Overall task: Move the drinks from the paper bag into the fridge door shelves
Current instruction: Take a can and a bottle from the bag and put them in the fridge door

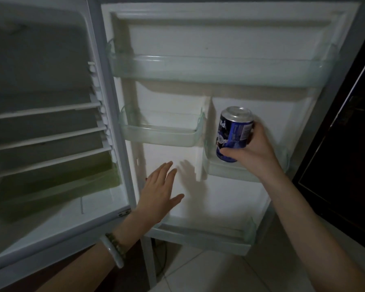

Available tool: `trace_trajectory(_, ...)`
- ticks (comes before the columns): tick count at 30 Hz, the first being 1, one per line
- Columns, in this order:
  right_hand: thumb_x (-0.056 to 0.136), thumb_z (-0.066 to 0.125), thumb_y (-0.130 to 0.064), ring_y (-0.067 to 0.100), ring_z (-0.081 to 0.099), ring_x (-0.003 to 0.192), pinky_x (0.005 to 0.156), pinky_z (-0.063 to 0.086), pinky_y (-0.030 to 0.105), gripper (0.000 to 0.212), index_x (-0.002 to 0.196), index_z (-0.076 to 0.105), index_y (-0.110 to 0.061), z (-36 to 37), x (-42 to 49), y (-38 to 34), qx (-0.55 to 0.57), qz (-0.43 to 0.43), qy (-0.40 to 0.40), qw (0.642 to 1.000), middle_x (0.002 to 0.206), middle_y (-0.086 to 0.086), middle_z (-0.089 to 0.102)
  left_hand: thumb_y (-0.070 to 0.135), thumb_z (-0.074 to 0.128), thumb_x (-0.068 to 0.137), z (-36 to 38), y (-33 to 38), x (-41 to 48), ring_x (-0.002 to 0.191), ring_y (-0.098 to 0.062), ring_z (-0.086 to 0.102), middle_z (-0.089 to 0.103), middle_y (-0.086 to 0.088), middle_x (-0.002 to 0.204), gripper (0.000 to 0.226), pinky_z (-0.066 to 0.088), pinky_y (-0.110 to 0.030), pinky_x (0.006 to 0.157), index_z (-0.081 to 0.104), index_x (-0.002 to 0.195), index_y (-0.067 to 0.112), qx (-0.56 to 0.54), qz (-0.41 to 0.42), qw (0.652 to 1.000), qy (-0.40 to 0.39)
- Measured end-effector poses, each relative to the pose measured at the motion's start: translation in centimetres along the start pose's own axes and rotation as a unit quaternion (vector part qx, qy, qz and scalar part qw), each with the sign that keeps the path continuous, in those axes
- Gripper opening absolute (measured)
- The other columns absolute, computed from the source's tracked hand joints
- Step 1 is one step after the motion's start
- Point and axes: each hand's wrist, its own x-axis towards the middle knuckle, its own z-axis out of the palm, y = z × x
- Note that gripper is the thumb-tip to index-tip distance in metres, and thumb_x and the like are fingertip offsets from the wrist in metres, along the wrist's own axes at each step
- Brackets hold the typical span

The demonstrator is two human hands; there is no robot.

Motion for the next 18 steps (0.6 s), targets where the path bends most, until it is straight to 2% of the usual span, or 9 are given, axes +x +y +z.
trace_trajectory(2,0.048,0.086,-0.016,0.022,0.062,0.099,0.093,0.049,0.044,0.076,0.110,0.043,-0.023,0.5,0.7,0.6,-0.029,0.017,-0.020,0.999,0.106,-0.001,0.062,0.045,0.075,0.070,0.1,0.1,-0.2,0.123,-0.035,0.048,0.048,-0.018,0.137,0.071,0.039,-0.046,0.099,0.054,0.123,0.004,0.004,0.002,1.000,-0.003)
trace_trajectory(4,0.047,0.087,-0.015,0.024,0.061,0.101,0.092,0.048,0.041,0.079,0.114,0.044,-0.018,1.2,1.1,1.1,-0.058,0.026,-0.036,0.997,0.111,0.003,0.063,0.045,0.075,0.070,0.1,0.0,-0.4,0.124,-0.036,0.047,0.047,-0.018,0.138,0.070,0.039,-0.046,0.100,0.054,0.123,0.005,0.009,0.005,1.000,-0.005)
trace_trajectory(9,0.030,0.083,-0.031,0.023,0.062,0.101,0.093,0.049,0.042,0.092,0.113,0.047,-0.020,1.8,1.8,1.4,-0.084,0.035,-0.065,0.994,0.112,0.004,0.065,0.045,0.076,0.069,0.0,-0.3,-0.8,0.125,-0.036,0.046,0.046,-0.019,0.139,0.069,0.025,-0.041,0.102,0.055,0.123,0.005,0.035,0.000,0.999,-0.014)
trace_trajectory(12,0.020,0.077,-0.041,0.022,0.064,0.097,0.090,0.051,0.044,0.102,0.115,0.049,-0.017,2.0,2.2,1.8,-0.086,0.026,-0.070,0.993,0.110,0.005,0.067,0.045,0.076,0.070,-0.1,-0.3,-1.1,0.126,-0.036,0.045,0.045,-0.019,0.140,0.069,0.028,-0.043,0.103,0.055,0.123,0.006,0.035,-0.006,0.999,-0.025)
trace_trajectory(14,0.022,0.079,-0.041,0.022,0.064,0.098,0.090,0.052,0.044,0.104,0.118,0.049,-0.015,1.9,2.2,1.9,-0.097,0.021,-0.071,0.993,0.111,0.006,0.067,0.045,0.075,0.070,0.0,-0.2,-1.3,0.126,-0.036,0.045,0.044,-0.019,0.140,0.069,0.035,-0.045,0.102,0.054,0.124,0.006,0.029,-0.009,0.999,-0.033)
trace_trajectory(18,0.041,0.088,-0.032,0.025,0.061,0.104,0.089,0.050,0.044,0.093,0.122,0.046,-0.013,1.0,0.6,0.7,-0.125,0.001,-0.044,0.991,0.116,0.008,0.063,0.044,0.077,0.068,-0.1,0.0,-1.9,0.123,-0.036,0.048,0.045,-0.019,0.139,0.069,0.039,-0.047,0.099,0.055,0.122,0.006,0.025,-0.018,0.999,-0.042)
